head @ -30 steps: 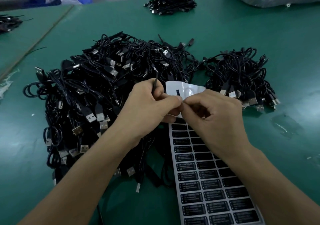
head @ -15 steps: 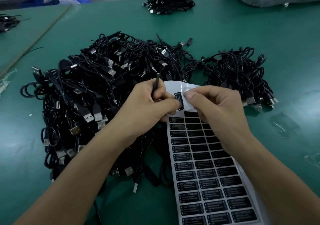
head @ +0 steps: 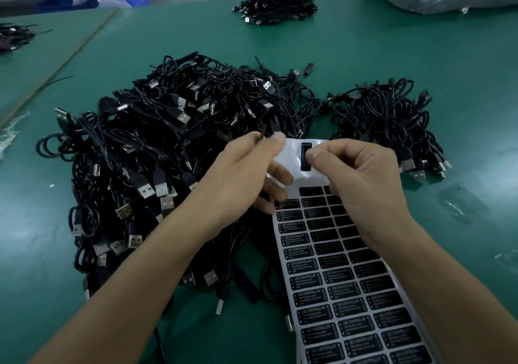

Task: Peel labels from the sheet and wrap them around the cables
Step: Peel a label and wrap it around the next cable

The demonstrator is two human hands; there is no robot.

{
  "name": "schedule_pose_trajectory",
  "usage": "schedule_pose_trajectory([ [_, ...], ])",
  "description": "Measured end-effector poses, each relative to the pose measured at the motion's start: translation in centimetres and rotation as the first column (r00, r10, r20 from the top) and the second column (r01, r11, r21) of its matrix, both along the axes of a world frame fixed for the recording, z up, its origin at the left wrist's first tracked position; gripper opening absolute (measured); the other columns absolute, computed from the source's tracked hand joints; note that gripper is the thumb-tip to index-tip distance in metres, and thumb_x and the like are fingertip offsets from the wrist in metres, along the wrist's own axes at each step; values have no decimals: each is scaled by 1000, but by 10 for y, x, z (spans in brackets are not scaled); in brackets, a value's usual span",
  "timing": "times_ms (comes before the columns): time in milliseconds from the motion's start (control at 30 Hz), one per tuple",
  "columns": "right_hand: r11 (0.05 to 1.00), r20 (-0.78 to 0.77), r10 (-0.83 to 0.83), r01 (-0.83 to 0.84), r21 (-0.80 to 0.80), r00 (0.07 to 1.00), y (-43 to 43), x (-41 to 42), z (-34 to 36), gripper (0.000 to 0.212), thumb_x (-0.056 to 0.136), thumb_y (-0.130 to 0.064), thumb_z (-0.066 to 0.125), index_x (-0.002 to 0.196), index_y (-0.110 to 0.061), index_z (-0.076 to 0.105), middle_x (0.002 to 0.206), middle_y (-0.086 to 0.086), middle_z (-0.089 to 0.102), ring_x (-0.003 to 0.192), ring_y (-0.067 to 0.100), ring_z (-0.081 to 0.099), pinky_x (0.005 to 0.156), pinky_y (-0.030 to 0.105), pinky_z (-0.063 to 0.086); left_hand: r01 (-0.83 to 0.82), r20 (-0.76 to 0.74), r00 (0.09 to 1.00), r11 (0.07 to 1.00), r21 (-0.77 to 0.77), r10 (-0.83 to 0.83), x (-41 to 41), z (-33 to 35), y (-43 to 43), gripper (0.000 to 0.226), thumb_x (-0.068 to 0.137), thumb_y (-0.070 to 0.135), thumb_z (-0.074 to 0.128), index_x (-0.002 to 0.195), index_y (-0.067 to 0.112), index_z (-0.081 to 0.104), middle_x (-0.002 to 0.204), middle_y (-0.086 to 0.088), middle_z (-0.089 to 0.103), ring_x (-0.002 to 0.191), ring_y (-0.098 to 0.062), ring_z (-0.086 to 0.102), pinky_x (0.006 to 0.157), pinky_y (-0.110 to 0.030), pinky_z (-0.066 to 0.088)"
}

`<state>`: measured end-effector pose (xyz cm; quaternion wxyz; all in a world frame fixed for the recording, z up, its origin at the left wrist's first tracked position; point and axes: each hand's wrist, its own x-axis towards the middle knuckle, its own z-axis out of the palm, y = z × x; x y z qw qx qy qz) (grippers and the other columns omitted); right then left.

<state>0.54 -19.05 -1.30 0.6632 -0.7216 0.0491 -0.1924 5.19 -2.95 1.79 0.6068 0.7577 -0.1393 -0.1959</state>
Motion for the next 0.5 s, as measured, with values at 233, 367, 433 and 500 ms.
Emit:
schedule_pose_trajectory([
  [233, 986, 47, 32, -39, 165, 998, 0, 0, 3, 21, 90, -9, 72, 77, -26, 77, 69, -7, 67, 65, 6, 57, 58, 17, 46, -18, 117, 993, 995, 103, 6, 3, -3, 1, 29, 98, 19, 40, 70, 18, 48, 54, 7, 51, 49, -10, 39, 43, -24, 32],
  [367, 960, 57, 62, -75, 271, 996, 0, -1, 5, 18, 83, -14, 74, 95, -27, 75, 83, 3, 74, 77, 15, 66, 60, 22, 51, 45, 196, 979, 996, 79, -60, 2, -5, 1, 26, 104, 19, 49, 88, 21, 69, 59, 9, 58, 51, -5, 55, 47, -20, 46],
  [433, 961, 73, 71, -88, 261, 995, -1, -1, 5, 27, 85, -12, 74, 107, -28, 71, 89, 5, 76, 82, 17, 70, 63, 23, 52, 86, 206, 974, 995, 52, -95, 2, -5, 1, 22, 103, 20, 53, 94, 25, 72, 63, 6, 64, 54, -8, 61, 50, -20, 49],
  [500, 965, 87, 82, -101, 243, 993, 0, -1, 5, 35, 87, -7, 73, 114, -28, 65, 90, 4, 77, 82, 14, 72, 66, 22, 53, 113, 204, 972, 993, 43, -119, 2, -6, 2, 17, 101, 20, 56, 97, 28, 71, 67, 2, 69, 55, -10, 64, 51, -20, 50],
])
